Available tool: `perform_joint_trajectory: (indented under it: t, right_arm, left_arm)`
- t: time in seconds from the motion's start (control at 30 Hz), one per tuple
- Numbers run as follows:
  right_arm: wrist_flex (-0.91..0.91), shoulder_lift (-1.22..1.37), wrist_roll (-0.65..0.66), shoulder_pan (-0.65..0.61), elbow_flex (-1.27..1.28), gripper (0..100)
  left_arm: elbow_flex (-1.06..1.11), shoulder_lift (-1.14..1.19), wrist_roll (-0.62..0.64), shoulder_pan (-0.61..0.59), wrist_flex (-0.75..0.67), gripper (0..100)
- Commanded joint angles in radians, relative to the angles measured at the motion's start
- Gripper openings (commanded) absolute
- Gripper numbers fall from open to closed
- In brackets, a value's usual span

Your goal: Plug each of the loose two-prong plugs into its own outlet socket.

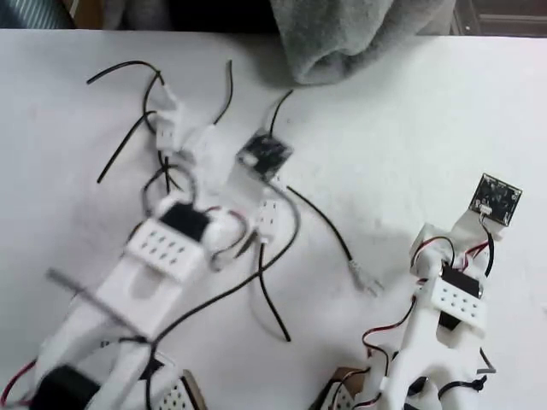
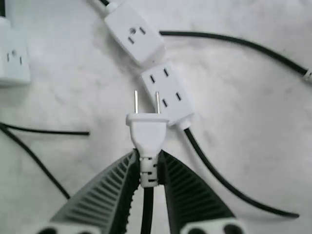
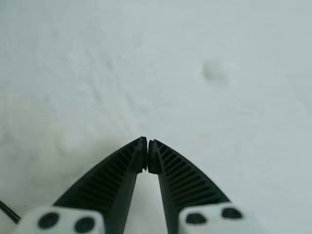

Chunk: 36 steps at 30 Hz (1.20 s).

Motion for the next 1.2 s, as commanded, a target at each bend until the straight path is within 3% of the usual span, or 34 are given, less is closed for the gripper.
perform_joint_trajectory:
  t: [0.0,0.17,0.3,0.57,0.9,1.07,1.17]
  right_arm:
    - [-0.013,-0.016,-0.008,-0.015,-0.005,1.9]
    - [-0.013,-0.016,-0.008,-0.015,-0.005,1.9]
    - [-0.016,-0.016,-0.008,-0.015,0.003,1.9]
    - [-0.015,-0.016,-0.008,-0.015,0.003,2.0]
    - [-0.013,-0.016,-0.006,-0.03,0.003,2.0]
    - [-0.013,-0.016,-0.006,-0.03,0.003,2.0]
    - [-0.013,-0.016,-0.006,-0.03,0.003,2.0]
  left_arm:
    - [0.046,-0.107,-0.091,-0.105,0.097,2]
    - [-0.014,-0.041,-0.241,-0.291,0.284,2]
    - [0.006,0.024,-0.371,-0.364,0.304,2]
    - [0.18,0.051,-0.465,-0.374,0.221,2]
    - [0.098,0.053,-0.574,-0.374,0.353,3]
    - [0.101,0.053,-0.571,-0.377,0.353,19]
    - [0.133,0.051,-0.572,-0.377,0.313,21]
